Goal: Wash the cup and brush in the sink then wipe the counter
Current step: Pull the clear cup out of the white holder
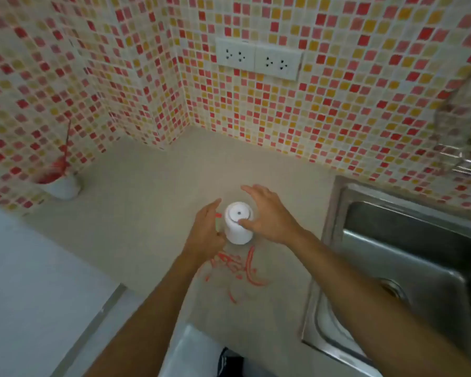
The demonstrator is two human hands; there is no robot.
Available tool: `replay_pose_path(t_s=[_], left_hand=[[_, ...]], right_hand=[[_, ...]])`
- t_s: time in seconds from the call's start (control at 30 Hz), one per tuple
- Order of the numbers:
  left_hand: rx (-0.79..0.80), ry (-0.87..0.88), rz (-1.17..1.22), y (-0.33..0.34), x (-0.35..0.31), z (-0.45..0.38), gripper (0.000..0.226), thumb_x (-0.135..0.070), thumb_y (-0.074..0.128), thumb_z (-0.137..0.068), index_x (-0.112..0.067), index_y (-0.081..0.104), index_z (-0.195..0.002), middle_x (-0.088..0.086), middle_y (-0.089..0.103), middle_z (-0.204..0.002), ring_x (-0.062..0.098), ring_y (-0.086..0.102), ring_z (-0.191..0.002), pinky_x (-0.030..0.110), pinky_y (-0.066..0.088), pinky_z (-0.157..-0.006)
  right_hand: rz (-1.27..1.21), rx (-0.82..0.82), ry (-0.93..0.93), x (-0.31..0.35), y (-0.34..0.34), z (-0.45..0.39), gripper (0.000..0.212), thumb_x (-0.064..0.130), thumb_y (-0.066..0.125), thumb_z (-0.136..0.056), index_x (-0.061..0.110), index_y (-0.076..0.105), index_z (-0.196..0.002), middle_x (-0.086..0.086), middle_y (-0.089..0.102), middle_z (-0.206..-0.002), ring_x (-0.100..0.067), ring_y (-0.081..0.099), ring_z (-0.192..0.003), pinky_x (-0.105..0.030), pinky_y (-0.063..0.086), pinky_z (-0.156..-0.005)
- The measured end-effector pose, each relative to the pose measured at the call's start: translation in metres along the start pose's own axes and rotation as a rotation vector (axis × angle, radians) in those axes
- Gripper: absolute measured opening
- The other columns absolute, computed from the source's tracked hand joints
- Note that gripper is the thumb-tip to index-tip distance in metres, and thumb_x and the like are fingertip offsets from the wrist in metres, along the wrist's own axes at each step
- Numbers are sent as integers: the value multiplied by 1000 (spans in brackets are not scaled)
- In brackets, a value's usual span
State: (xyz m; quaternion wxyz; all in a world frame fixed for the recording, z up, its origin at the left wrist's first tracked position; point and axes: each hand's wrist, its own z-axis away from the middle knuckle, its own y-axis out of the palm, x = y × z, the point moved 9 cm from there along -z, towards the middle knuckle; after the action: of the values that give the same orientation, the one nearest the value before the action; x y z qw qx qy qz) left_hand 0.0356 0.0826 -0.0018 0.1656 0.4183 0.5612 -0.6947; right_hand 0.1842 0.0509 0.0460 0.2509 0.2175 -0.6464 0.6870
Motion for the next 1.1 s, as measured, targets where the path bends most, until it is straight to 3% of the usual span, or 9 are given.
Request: replay_pose_path(t_s=[0.1, 0.2, 0.3, 0.4, 0.5, 0.67, 0.87, 1.0, 1.1], left_hand=[[80, 121, -19, 16, 5, -7, 62, -18, 56, -69, -9, 50, -130, 10, 57, -127, 27, 54, -116, 28, 41, -100], [118, 74, 30, 33, 19, -14, 63, -38, 56, -64, -19, 54, -124, 2, 61, -115, 23, 57, -109, 41, 48, -93], [102, 22, 51, 41, 27, -17, 68, -43, 69, -58, -33, 51, -122, -11, 55, -110, 11, 53, -106, 36, 48, -90], [66, 15, 93, 40, 23, -23, 71, -33, 83, -58, -28, 53, -122, -16, 53, -106, -9, 42, -94, 4, 33, -79], [92, 52, 173, 45, 16, -33, 76, -28, 88, -54, -26, 56, -122, -19, 60, -107, -13, 50, -92, -5, 32, -75], [177, 42, 346, 64, 12, -41, 100, -23, 96, -48, -32, 42, -132, -12, 58, -126, 5, 57, -115, 28, 51, -93], [177, 69, 388, 71, 3, -48, 101, -15, 92, -57, -43, 32, -133, -23, 50, -130, 5, 53, -119, 28, 50, -94], [168, 21, 351, 76, 8, -53, 113, -38, 89, -58, -31, 18, -146, -14, 48, -137, 11, 52, -122, 45, 50, -96], [150, 26, 328, 74, 5, -57, 112, -46, 86, -58, -26, 21, -146, -13, 50, -134, 10, 53, -120, 45, 51, -95]], right_hand=[[-19, 144, 64, -7, 29, -10, 93, 43, 74, -72, 40, 19, -146, -5, 13, -157, -28, 18, -142, -44, 26, -110], [-5, 172, 124, -21, 45, -11, 95, 41, 75, -67, 40, 21, -146, -4, 16, -156, -28, 26, -139, -41, 32, -107], [46, 115, 140, -22, 43, -12, 91, 50, 70, -59, 43, 25, -138, 0, 33, -143, -27, 44, -125, -44, 44, -96], [45, 56, 173, -20, 39, -14, 84, 47, 73, -60, 38, 30, -131, 2, 44, -125, -24, 53, -107, -42, 48, -86], [35, 16, 222, -23, 31, -17, 82, 48, 75, -57, 35, 33, -127, 4, 45, -118, -23, 55, -99, -39, 48, -81], [23, -65, 310, -36, 17, -20, 79, 56, 75, -57, 31, 34, -120, 5, 49, -113, -19, 55, -94, -35, 48, -78], [1, -129, 337, -40, -3, -24, 76, 61, 75, -57, 29, 38, -115, 7, 55, -109, -18, 56, -91, -36, 50, -76], [32, -40, 244, -35, -14, -30, 75, 61, 76, -58, 30, 37, -113, 9, 55, -105, -16, 56, -88, -32, 50, -71], [31, 27, 170, -30, -21, -33, 72, 58, 78, -58, 31, 37, -112, 10, 53, -103, -14, 56, -87, -31, 51, -67]])
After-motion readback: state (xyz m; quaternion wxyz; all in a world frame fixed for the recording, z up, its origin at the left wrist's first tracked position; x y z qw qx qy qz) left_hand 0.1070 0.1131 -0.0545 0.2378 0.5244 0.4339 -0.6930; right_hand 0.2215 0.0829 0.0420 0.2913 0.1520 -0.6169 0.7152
